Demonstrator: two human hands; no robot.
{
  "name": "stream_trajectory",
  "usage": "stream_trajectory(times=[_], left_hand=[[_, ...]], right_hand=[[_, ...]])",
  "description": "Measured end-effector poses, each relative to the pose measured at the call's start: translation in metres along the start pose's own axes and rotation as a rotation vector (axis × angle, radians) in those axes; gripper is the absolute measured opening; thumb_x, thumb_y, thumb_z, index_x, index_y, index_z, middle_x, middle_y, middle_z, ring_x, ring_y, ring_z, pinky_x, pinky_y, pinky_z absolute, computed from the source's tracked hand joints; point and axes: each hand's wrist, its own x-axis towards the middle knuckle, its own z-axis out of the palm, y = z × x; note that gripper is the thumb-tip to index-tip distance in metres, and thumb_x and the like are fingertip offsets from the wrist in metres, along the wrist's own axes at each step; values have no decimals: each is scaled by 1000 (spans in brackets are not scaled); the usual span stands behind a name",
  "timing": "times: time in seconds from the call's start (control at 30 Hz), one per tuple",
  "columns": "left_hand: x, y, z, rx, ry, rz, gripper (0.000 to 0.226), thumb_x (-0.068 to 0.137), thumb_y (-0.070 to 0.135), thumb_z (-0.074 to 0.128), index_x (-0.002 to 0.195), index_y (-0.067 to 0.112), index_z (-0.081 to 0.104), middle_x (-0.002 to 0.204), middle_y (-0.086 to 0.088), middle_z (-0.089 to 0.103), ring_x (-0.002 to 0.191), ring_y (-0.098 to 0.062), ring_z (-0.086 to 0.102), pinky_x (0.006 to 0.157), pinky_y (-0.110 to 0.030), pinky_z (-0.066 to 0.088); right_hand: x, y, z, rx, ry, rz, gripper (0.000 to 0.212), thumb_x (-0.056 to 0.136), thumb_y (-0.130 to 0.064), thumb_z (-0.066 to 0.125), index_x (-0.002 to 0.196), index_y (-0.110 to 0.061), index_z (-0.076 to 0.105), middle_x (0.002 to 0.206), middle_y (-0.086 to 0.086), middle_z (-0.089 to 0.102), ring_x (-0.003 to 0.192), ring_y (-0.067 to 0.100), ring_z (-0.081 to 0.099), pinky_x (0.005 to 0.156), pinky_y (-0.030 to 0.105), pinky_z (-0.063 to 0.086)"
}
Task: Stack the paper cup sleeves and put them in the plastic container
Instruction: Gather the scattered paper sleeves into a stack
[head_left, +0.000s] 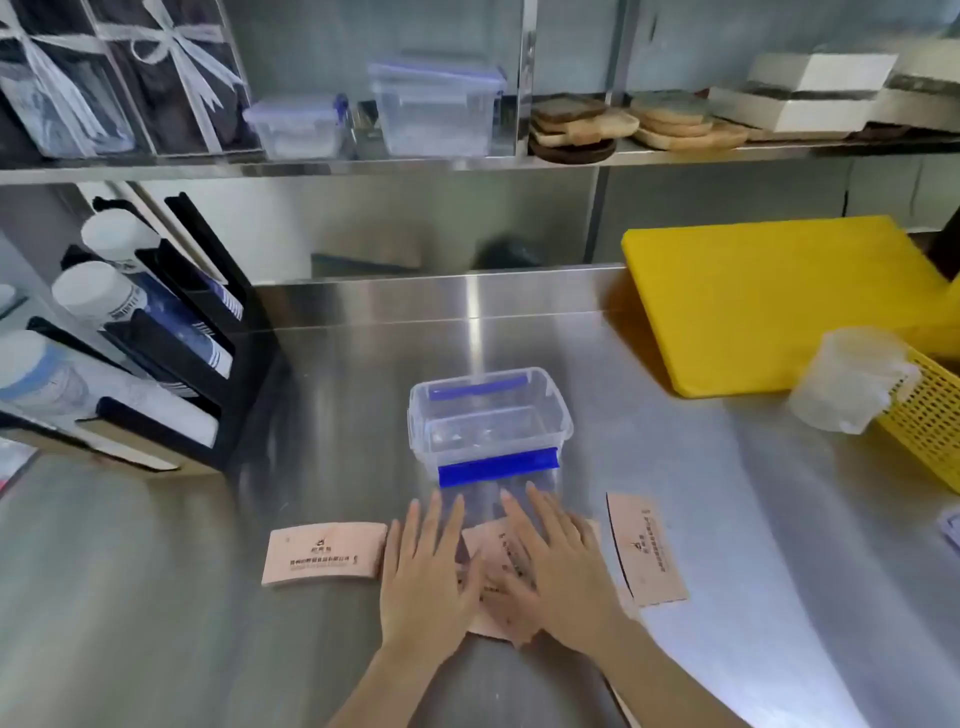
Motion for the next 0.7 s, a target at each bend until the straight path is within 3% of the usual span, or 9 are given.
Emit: stream_trajectory(times=[0.17, 0.27, 0.33, 0.4, 0.47, 0.57, 0.63, 0.7], left_hand=[[-18, -5, 5, -19, -150, 24, 55, 76, 51, 40, 122, 26, 56, 124, -1, 66, 115, -21, 62, 109, -28, 3], [-22, -7, 2, 27, -284, 33, 59, 73, 58, 38, 113, 24, 65, 122, 1, 67, 114, -18, 62, 108, -30, 11], [-24, -12, 2, -35, -283, 32, 73, 71, 65, 32, 126, 22, 55, 143, 2, 48, 134, -17, 43, 110, -28, 5], [-24, -18, 2, -97, -228, 37, 83, 69, 69, 27, 137, 23, 39, 156, 5, 21, 146, -13, 13, 112, -25, -7], [-22, -18, -4, -161, -240, 13, 71, 74, 65, 43, 132, 23, 41, 157, 5, 15, 146, -13, 5, 115, -27, -3], [-19, -16, -13, -352, -190, -44, 55, 74, 45, 66, 119, 20, 47, 145, 4, 29, 137, -15, 25, 107, -22, 19], [-17, -14, -18, -579, -179, -163, 58, 72, 26, 74, 121, 19, 43, 123, 6, 40, 116, -13, 43, 82, -9, 32], [-13, -14, -26, -812, -169, -326, 70, 68, 11, 78, 123, 24, 37, 104, 6, 45, 96, -9, 48, 68, -8, 38]], right_hand=[[-16, 2, 23, -85, -107, -93, 70, 77, -75, 27, 118, -25, 54, 120, -6, 66, 106, 12, 65, 86, 35, 53], [-15, 1, 21, -112, -154, -84, 68, 63, -77, 40, 103, -26, 62, 114, -8, 67, 104, 11, 64, 86, 33, 52], [-11, 0, 20, -95, -164, -83, 65, 59, -74, 44, 98, -27, 63, 115, -8, 65, 112, 11, 54, 91, 34, 45], [-10, -5, 14, -55, -219, -119, 65, 63, -68, 48, 109, -23, 58, 125, -7, 55, 123, 13, 42, 100, 37, 34], [-6, -7, 10, 16, -299, -103, 68, 70, -60, 54, 124, -19, 47, 135, -6, 41, 130, 14, 31, 106, 36, 19], [-2, -15, -1, 50, -312, -65, 57, 75, -45, 62, 122, -17, 45, 127, -4, 45, 119, 18, 37, 98, 32, 24], [-1, -17, -7, 151, -317, 8, 35, 80, -28, 61, 112, -18, 51, 111, -4, 52, 104, 19, 43, 83, 29, 33], [1, -17, -9, 289, -315, 72, 14, 83, -19, 55, 97, -18, 55, 101, 0, 60, 91, 19, 49, 73, 29, 39]])
